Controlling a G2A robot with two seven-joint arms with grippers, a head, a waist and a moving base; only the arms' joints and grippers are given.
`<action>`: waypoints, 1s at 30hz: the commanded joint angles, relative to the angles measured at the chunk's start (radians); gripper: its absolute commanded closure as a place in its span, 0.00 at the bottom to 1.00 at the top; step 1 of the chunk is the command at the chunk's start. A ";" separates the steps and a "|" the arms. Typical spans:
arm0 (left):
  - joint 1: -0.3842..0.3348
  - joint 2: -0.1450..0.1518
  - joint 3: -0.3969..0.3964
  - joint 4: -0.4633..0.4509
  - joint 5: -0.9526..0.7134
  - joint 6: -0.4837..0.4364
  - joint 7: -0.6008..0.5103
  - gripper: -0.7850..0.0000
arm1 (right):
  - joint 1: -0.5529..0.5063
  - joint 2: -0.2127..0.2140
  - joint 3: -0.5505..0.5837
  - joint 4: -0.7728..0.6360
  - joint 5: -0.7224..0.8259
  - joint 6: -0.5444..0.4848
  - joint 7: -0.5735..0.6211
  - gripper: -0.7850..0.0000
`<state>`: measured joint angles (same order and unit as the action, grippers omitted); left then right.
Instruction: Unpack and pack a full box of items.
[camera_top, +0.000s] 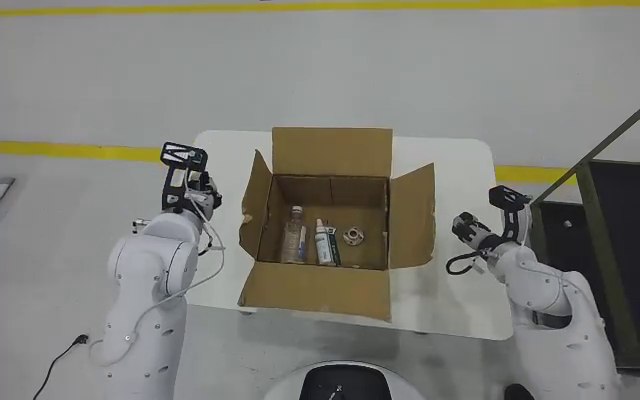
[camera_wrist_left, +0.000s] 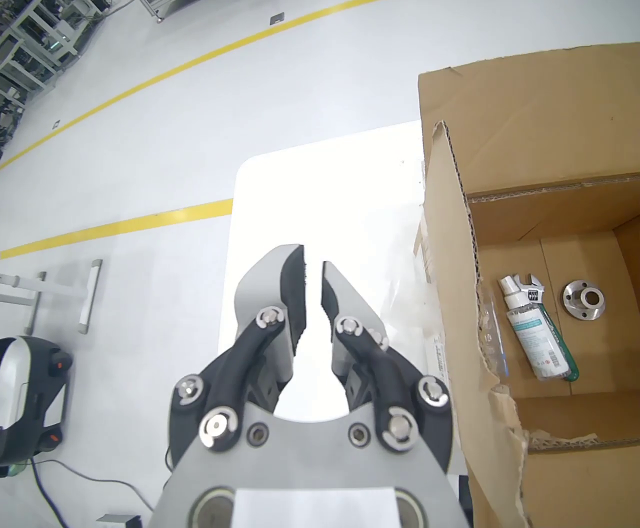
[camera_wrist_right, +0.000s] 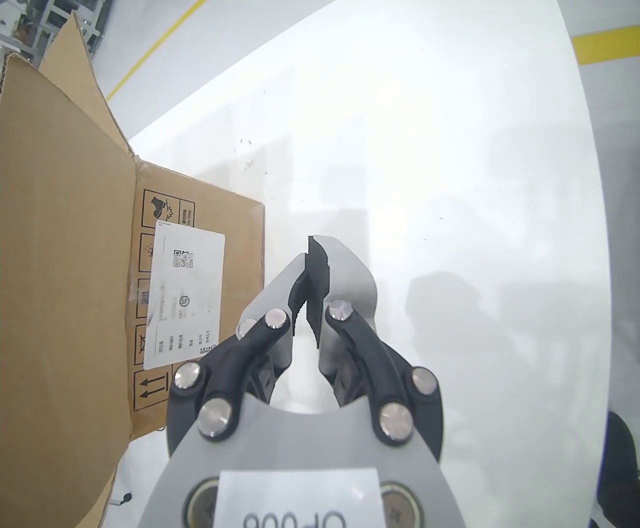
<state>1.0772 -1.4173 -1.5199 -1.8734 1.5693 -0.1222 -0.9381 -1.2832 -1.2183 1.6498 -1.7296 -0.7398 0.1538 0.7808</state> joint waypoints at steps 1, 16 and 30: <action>-0.001 0.000 0.000 0.000 0.001 0.001 -0.001 1.00 | 0.000 0.000 0.000 0.000 0.000 0.000 0.000 1.00; 0.051 0.016 0.001 0.026 0.056 -0.130 0.074 1.00 | -0.077 -0.013 -0.154 0.004 -0.130 -0.270 -0.497 1.00; 0.062 0.022 0.007 -0.005 -0.064 -0.131 0.088 1.00 | 0.093 -0.041 -0.408 0.078 -0.160 -0.301 -0.381 1.00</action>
<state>1.1387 -1.3961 -1.5118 -1.8791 1.5090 -0.2501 -0.8517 -1.2025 -1.2582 1.2537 -1.6590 -0.8835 -0.1525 0.3890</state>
